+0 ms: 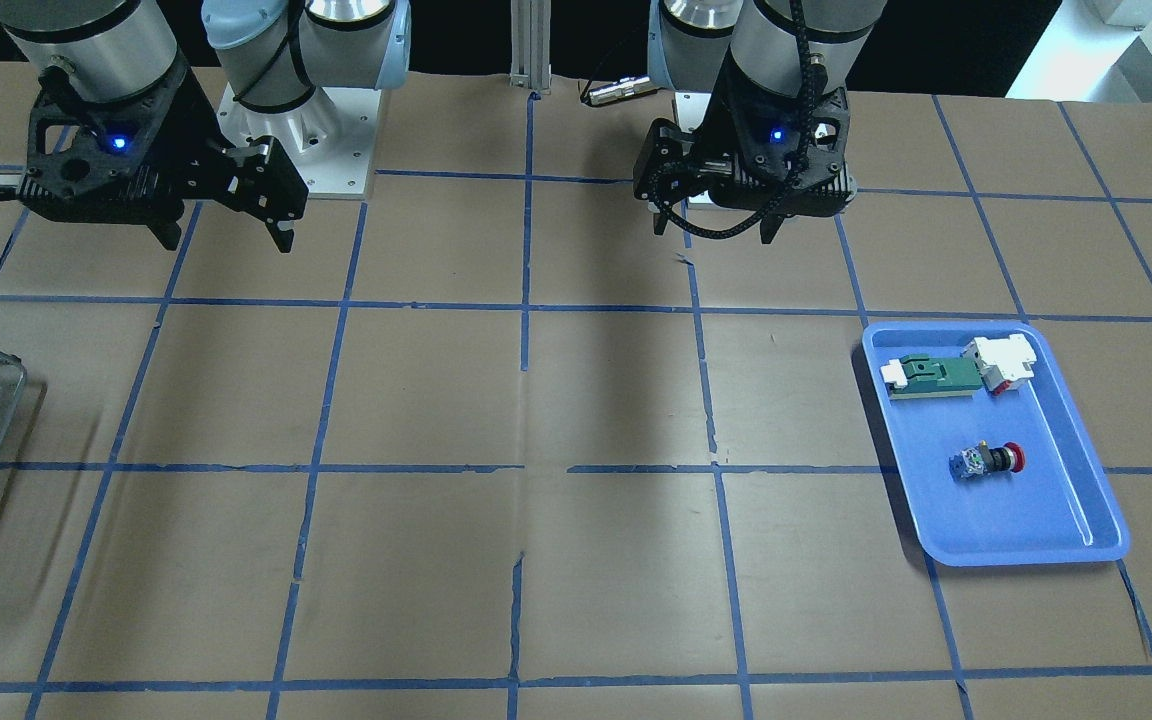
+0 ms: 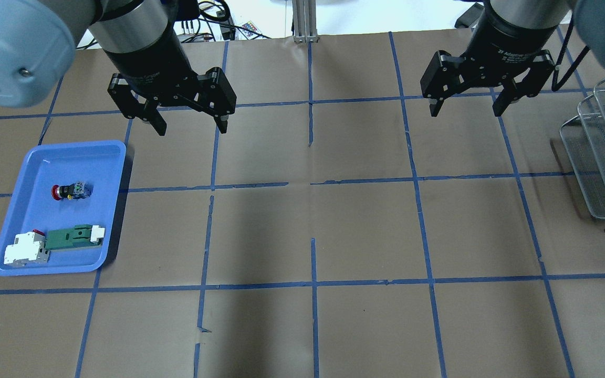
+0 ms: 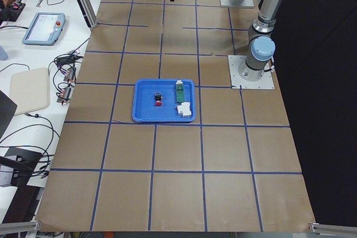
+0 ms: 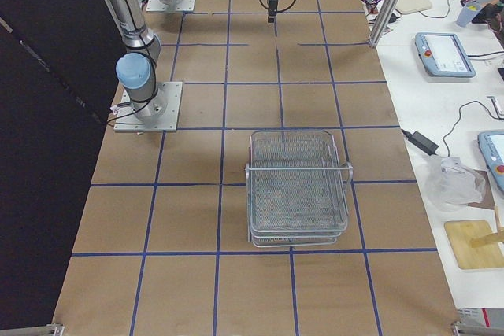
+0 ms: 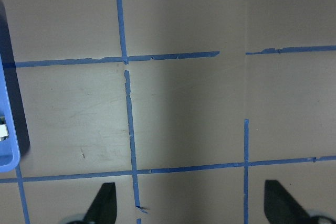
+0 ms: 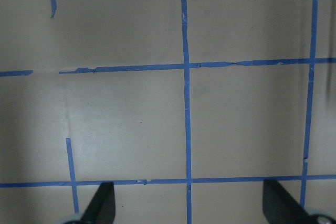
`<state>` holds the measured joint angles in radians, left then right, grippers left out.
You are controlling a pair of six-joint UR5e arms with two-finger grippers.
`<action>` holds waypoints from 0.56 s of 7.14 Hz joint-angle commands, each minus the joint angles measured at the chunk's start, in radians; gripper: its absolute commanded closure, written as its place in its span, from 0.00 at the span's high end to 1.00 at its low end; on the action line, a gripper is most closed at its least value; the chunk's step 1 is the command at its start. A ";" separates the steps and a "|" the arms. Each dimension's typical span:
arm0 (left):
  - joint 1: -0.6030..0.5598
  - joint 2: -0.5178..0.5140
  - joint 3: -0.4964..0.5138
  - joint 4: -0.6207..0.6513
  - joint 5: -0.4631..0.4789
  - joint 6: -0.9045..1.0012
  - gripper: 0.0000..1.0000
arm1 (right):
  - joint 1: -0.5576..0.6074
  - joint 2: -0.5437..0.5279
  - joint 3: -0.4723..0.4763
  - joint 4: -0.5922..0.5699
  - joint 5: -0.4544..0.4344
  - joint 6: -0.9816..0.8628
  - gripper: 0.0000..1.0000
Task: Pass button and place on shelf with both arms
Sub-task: 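Move the left gripper toward the red push-button in the blue tray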
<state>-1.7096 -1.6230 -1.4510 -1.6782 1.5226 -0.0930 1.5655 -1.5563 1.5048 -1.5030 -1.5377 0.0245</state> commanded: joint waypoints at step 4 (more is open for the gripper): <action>0.156 0.000 -0.025 -0.001 -0.002 0.276 1.00 | -0.005 -0.001 0.002 -0.002 -0.027 -0.029 1.00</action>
<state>-1.6411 -1.6228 -1.4654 -1.6760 1.5217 0.0468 1.5606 -1.5556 1.5053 -1.5068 -1.5611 -0.0001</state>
